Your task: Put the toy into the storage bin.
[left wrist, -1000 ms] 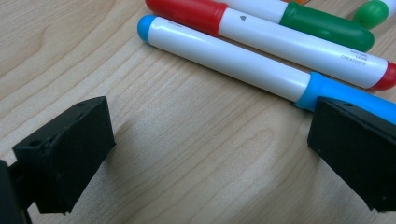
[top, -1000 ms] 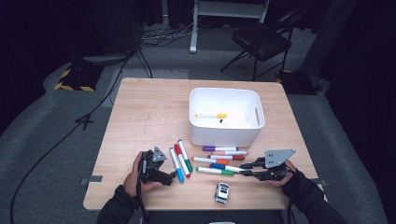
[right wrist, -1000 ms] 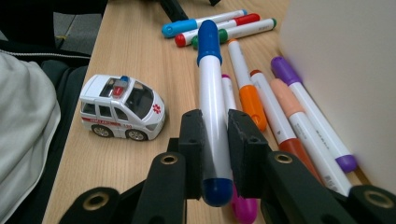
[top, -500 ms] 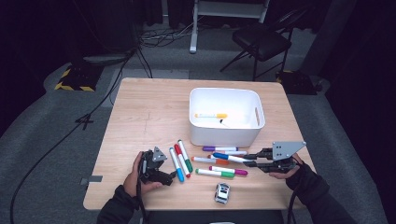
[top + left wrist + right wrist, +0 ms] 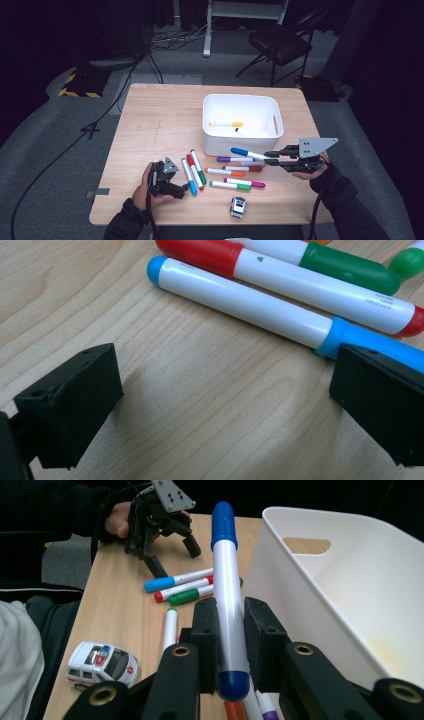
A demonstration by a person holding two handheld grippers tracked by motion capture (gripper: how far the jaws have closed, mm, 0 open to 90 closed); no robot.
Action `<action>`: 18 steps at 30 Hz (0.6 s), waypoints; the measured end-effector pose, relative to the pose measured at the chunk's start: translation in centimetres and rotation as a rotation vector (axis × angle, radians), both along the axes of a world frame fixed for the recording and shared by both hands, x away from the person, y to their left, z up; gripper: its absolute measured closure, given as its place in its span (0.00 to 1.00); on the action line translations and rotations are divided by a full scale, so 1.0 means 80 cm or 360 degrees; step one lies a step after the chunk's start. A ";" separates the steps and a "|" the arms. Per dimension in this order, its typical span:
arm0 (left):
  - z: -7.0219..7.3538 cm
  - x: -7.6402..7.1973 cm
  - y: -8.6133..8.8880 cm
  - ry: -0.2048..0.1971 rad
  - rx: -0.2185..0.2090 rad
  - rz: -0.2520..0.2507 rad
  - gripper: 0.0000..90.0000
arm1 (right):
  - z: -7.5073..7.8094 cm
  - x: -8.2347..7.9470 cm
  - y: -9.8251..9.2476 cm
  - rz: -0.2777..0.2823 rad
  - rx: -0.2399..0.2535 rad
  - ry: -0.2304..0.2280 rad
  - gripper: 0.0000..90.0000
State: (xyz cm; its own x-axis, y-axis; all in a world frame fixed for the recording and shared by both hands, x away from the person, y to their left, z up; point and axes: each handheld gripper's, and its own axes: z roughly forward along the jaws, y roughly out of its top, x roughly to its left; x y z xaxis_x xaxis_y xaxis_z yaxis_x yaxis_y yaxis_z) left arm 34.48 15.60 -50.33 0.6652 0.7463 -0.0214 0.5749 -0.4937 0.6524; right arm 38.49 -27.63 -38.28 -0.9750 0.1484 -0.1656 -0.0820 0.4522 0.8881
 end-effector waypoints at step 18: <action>0.000 0.000 0.000 0.0000 0.0000 0.0000 0.01 | 0.047 0.028 -0.008 -0.0117 0.0025 -0.0109 0.85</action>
State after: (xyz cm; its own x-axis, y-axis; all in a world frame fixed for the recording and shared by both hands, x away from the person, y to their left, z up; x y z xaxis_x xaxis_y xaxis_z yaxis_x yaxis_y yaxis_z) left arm 34.48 15.60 -50.33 0.6651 0.7464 -0.0217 0.5751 -0.4935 0.6525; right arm 40.71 -28.30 -34.49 -0.9478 0.2220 -0.2289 -0.1103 0.4453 0.8886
